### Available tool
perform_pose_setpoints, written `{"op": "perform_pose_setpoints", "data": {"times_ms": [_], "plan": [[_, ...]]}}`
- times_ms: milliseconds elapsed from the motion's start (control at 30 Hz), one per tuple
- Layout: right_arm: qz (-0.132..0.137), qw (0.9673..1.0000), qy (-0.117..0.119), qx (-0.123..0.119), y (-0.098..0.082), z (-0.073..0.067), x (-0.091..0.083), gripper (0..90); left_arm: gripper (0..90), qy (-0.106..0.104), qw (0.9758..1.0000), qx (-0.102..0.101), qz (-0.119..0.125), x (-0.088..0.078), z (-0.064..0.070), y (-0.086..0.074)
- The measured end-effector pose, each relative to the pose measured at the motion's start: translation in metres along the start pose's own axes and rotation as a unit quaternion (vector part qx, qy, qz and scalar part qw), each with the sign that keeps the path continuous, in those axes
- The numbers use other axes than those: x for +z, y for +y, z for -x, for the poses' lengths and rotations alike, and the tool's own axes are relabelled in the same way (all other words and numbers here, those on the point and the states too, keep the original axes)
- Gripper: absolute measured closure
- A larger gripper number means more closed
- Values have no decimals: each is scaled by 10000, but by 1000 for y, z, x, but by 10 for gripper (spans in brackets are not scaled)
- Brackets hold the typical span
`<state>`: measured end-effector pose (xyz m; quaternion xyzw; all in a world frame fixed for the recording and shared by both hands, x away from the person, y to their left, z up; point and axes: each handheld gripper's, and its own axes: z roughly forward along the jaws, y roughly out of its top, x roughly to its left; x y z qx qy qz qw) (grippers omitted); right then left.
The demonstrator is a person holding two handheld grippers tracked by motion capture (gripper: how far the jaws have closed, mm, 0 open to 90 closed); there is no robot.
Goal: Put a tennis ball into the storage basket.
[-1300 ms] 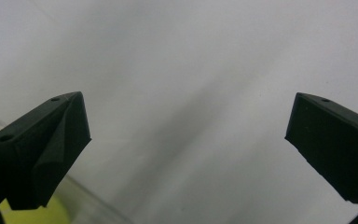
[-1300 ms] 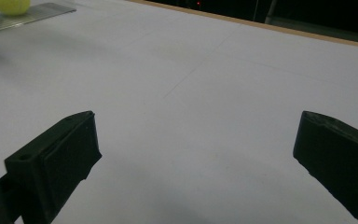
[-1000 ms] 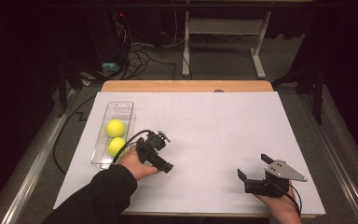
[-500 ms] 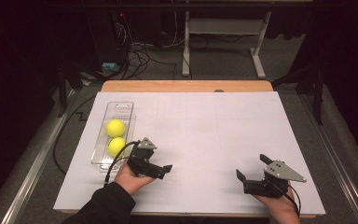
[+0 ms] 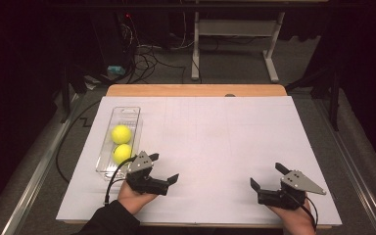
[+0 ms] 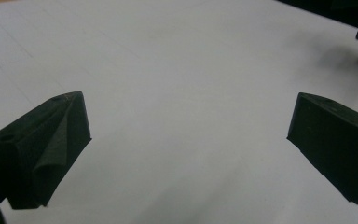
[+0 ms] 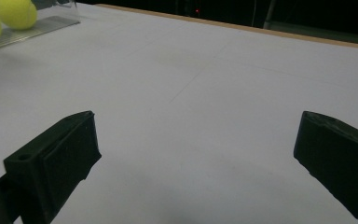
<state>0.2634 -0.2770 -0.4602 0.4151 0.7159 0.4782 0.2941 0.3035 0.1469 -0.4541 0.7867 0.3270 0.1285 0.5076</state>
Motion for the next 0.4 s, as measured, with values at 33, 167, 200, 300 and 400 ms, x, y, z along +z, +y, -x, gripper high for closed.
{"op": "perform_pose_setpoints", "data": {"times_ms": [33, 167, 200, 300, 400], "plan": [[5, 10000, -32, 6, -1, 0, -2, 0, 0, 13, 10000, 43, 12, -1, 0, -1], [82, 9999, -88, 101, -3, 1, -8, 0, 0, -91, 9997, 22, 240, -5, 0, -3], [85, 9998, -105, 114, -3, 1, -8, 0, 0, -140, 9996, 24, 255, -6, 0, -3], [106, 9997, -147, 184, -4, 4, -7, 0, 0, -201, 9993, -70, 303, -7, -4, -3], [77, 9996, -170, 196, -4, 4, -6, 0, 0, -180, 9994, -82, 286, -7, -4, -4]]}}
